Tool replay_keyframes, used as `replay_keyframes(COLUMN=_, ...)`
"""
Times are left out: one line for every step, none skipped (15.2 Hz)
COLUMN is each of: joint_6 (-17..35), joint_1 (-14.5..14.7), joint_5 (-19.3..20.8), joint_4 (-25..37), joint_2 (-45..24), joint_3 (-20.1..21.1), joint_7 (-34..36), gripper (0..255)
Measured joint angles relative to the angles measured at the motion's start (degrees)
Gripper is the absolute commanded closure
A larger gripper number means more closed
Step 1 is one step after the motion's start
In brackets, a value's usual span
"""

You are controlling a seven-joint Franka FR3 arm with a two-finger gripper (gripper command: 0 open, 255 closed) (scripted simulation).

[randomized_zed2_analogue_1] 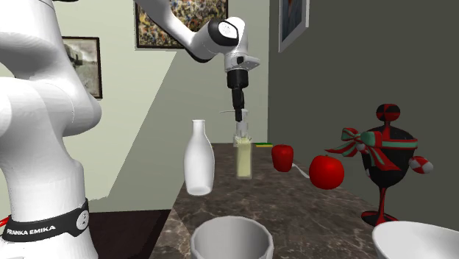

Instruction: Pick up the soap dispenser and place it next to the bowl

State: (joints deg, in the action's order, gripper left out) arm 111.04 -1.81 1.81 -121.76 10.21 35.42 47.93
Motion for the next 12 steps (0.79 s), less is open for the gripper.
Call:
replay_keyframes(joint_6=-0.7, joint_1=0.0, joint_5=-0.1, joint_4=0.5, joint_2=0.2, joint_3=-0.1, joint_7=-0.2, gripper=255)
replay_keyframes(joint_6=-1.5, joint_1=0.0, joint_5=-0.2, joint_4=1.1, joint_2=0.5, joint_3=-0.2, joint_7=-0.4, gripper=255)
replay_keyframes(joint_6=-2.1, joint_1=-0.1, joint_5=-0.3, joint_4=1.7, joint_2=0.6, joint_3=-0.3, joint_7=-0.6, gripper=255)
replay_keyframes(joint_6=-2.8, joint_1=-0.1, joint_5=-0.4, joint_4=2.3, joint_2=0.7, joint_3=-0.3, joint_7=-0.7, gripper=255)
replay_keyframes(joint_6=-3.5, joint_1=0.0, joint_5=-0.4, joint_4=3.0, joint_2=0.7, joint_3=-0.3, joint_7=-0.7, gripper=255)
replay_keyframes(joint_6=-4.2, joint_1=-0.1, joint_5=-0.6, joint_4=3.3, joint_2=1.1, joint_3=-0.6, joint_7=-1.1, gripper=255)
replay_keyframes(joint_6=-5.0, joint_1=-0.1, joint_5=-0.5, joint_4=4.2, joint_2=1.0, joint_3=-0.5, joint_7=-1.0, gripper=255)
replay_keyframes(joint_6=-6.0, joint_1=-0.1, joint_5=-0.5, joint_4=5.3, joint_2=1.0, joint_3=-0.6, joint_7=-1.1, gripper=255)
replay_keyframes(joint_6=-6.8, joint_1=-0.1, joint_5=-0.6, joint_4=5.8, joint_2=1.2, joint_3=-0.7, joint_7=-1.3, gripper=255)
replay_keyframes(joint_6=-7.5, joint_1=-0.2, joint_5=-0.6, joint_4=6.6, joint_2=1.2, joint_3=-0.7, joint_7=-1.4, gripper=255)
replay_keyframes(joint_6=-8.5, joint_1=-0.2, joint_5=-0.7, joint_4=7.3, joint_2=1.5, joint_3=-0.9, joint_7=-1.6, gripper=255)
replay_keyframes(joint_6=-9.1, joint_1=-0.2, joint_5=-0.9, joint_4=7.7, joint_2=1.8, joint_3=-1.0, joint_7=-1.8, gripper=255)
